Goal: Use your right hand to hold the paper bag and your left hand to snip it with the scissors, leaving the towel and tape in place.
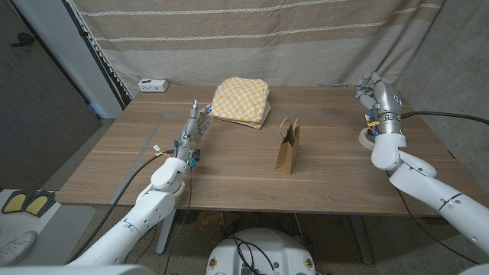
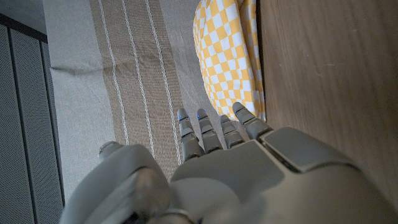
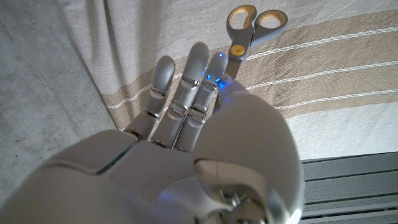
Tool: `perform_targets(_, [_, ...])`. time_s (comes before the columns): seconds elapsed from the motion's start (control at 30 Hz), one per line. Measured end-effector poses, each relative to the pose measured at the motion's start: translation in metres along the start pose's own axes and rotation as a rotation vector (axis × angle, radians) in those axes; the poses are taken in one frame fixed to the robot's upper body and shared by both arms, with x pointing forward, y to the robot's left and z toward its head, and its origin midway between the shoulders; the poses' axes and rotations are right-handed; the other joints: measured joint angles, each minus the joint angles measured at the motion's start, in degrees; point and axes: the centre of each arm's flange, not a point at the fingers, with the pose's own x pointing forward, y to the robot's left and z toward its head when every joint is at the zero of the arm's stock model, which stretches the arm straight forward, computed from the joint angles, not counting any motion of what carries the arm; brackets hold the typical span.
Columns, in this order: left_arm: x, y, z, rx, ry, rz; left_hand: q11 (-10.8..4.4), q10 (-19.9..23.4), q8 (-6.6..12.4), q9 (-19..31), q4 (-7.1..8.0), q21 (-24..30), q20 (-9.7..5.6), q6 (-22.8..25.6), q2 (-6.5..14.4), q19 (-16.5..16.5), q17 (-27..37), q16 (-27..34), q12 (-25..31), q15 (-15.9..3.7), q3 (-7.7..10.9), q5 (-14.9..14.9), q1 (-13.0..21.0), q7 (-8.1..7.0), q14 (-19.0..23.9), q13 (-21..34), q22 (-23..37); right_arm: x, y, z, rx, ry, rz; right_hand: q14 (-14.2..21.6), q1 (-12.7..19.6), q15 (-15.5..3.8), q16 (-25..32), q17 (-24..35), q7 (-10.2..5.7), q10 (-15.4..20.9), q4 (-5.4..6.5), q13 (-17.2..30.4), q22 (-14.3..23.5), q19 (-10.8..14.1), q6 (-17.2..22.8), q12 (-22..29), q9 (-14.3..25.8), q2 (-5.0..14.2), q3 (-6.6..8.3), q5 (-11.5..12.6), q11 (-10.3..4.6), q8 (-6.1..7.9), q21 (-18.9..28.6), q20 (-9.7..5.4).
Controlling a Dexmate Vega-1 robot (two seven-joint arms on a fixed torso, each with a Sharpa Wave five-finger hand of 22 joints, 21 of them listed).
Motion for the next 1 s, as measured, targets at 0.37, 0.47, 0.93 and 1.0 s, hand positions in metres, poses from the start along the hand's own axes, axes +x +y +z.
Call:
perform_targets(0.37, [0.008,-0.012,0.002,0.006,-0.014,0.017,0.31,0.32,0.00,0.29,0.00,0.00,0.00,0.00,0.00,0.00,0.00,0.00,0.00,0.00,0.00,0.00,0.00,0.00,0.00,0.00,0.00,0.005,-0.019,0.002,0.028,-0.073,-0.029,0.00,-0.14,0.00,0.00,0.50,0.12,-0.01,0.01,-0.20,0.27,0.00,0.55,0.00,-1.49,-0.16,-0.02,0.37,0.01,0.28,0.12,0.00])
perform_targets(0.47, [0.010,-0.016,0.001,0.005,-0.017,0.017,0.32,0.31,0.00,0.29,0.00,0.00,0.00,0.00,0.00,0.00,0.00,0.00,0.00,0.00,0.00,0.00,0.00,0.00,0.00,0.00,0.00,0.006,-0.023,0.003,0.039,-0.095,-0.035,0.00,-0.13,0.00,0.00,0.54,0.12,-0.01,0.14,0.20,0.27,0.00,0.55,0.00,-1.57,-0.16,-0.16,0.37,0.01,0.28,0.12,0.00])
perform_targets(0.93, [0.018,-0.025,0.005,0.016,-0.030,0.012,0.32,0.31,0.00,0.28,0.00,0.00,0.00,0.00,0.00,-0.01,0.01,0.00,0.00,0.00,0.00,0.00,0.00,0.01,-0.01,0.00,0.00,0.005,-0.031,0.003,0.074,-0.162,-0.048,0.00,-0.13,0.00,0.00,0.80,-0.20,-0.02,0.19,0.63,0.53,-0.63,0.86,0.00,-3.01,-0.16,-0.59,0.58,0.02,0.27,0.12,0.00])
perform_targets(1.0, [0.019,-0.026,0.006,0.020,-0.028,0.011,0.32,0.31,0.00,0.28,0.00,0.00,0.23,0.06,0.00,0.22,0.01,0.00,0.00,0.00,0.00,0.00,0.00,0.17,-0.01,0.00,0.00,0.005,-0.031,0.000,0.076,-0.161,-0.051,0.00,-0.13,0.00,0.00,0.80,-0.20,-0.02,0.15,0.56,0.53,-0.63,0.86,0.00,-3.11,-0.16,-0.62,0.58,0.02,0.27,0.11,0.00])
